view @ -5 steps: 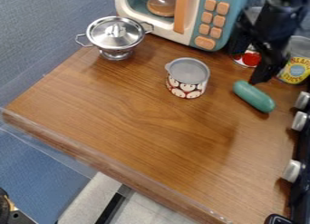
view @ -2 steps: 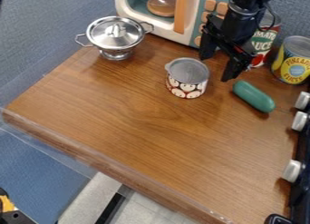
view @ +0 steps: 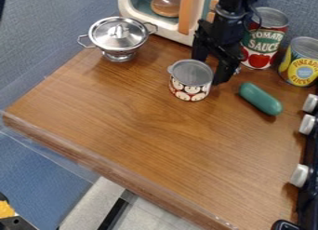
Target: Push the can to the lower middle of the table
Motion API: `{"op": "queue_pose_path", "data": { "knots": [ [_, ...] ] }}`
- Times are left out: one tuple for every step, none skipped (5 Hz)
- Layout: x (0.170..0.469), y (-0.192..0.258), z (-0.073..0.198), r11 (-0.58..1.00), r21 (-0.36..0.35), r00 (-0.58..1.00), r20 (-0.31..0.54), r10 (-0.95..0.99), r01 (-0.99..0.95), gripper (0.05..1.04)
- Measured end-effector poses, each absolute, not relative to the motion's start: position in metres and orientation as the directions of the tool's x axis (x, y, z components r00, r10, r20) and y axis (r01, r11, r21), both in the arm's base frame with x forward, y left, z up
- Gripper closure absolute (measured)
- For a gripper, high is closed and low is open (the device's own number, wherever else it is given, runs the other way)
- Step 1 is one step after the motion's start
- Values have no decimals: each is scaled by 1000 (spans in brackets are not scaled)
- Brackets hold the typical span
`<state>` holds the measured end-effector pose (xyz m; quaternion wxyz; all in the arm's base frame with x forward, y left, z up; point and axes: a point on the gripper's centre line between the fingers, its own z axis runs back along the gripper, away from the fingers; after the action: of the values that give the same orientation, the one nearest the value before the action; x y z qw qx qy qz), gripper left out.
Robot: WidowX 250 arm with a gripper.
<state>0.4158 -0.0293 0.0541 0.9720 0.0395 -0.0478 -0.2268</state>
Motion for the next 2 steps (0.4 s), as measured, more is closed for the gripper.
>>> {"op": "queue_pose_path", "data": {
  "knots": [
    [407,-26,42,901,81,900,56,-431,427,83],
    [394,-20,41,907,101,909,39,-414,409,83]
  ]
}}
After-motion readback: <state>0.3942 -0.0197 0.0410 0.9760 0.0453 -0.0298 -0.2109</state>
